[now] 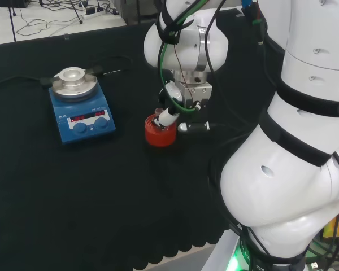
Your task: Pick up the round-bottom flask.
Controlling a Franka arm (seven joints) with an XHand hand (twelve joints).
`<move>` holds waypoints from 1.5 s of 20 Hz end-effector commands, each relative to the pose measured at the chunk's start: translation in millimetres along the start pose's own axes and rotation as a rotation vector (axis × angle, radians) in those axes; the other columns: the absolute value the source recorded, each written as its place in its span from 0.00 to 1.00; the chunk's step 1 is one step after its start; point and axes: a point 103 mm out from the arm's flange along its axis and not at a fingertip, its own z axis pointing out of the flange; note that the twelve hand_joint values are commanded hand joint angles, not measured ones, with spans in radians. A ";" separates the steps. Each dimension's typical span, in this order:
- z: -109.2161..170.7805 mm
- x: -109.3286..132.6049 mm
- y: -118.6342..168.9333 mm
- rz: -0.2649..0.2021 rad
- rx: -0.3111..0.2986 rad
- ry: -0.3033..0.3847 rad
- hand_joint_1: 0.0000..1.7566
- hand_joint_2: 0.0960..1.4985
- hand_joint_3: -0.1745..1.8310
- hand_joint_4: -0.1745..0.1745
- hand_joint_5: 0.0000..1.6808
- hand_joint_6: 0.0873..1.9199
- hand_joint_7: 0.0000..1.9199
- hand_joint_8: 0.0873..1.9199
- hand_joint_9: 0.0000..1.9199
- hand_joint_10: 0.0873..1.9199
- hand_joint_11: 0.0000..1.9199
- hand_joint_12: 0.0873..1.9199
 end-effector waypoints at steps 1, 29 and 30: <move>-2.5 0.6 1.8 -0.001 -0.011 -0.004 0.53 0.35 0.41 0.40 0.44 0.39 0.05 0.32 0.17 0.35 0.00 0.74; -35.8 8.6 9.1 0.017 -0.031 -0.112 0.64 0.45 0.37 0.86 0.72 0.36 0.12 0.32 0.26 0.30 0.09 0.71; -42.2 10.9 9.6 0.013 -0.028 -0.114 0.64 0.44 0.38 0.87 0.72 0.36 0.12 0.32 0.26 0.30 0.09 0.71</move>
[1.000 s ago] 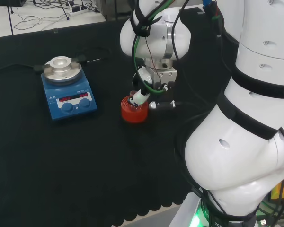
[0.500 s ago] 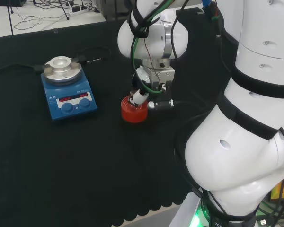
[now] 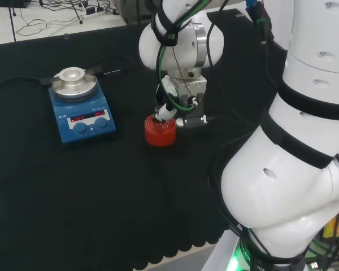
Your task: Pick up the round-bottom flask.
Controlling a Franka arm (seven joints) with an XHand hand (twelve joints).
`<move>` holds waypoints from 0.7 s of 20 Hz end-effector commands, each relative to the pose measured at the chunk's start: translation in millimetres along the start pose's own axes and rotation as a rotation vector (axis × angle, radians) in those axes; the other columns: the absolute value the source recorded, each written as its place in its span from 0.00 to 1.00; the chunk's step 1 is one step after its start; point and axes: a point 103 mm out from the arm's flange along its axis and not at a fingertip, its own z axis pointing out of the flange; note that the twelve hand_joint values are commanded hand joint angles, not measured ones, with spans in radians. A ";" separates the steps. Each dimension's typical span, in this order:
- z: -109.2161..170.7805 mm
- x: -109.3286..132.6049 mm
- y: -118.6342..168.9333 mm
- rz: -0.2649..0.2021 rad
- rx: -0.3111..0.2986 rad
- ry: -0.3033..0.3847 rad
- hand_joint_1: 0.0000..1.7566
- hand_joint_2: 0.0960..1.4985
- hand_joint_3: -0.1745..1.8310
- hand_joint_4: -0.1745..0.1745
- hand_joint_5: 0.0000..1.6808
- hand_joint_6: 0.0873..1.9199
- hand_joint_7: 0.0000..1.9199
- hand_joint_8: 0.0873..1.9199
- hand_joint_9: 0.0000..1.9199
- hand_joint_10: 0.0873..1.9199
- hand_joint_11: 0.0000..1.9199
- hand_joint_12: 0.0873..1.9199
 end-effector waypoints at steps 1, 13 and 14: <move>-31.7 5.2 3.5 -0.013 0.016 -0.020 0.64 0.43 0.39 0.88 0.72 0.37 0.12 0.32 0.26 0.30 0.09 0.71; -92.1 32.3 17.3 -0.035 0.082 -0.087 0.63 0.43 0.41 1.00 0.71 0.39 0.13 0.32 0.26 0.30 0.09 0.72; -97.4 35.0 19.9 -0.038 0.078 -0.092 0.63 0.43 0.41 1.00 0.71 0.39 0.13 0.32 0.26 0.30 0.09 0.72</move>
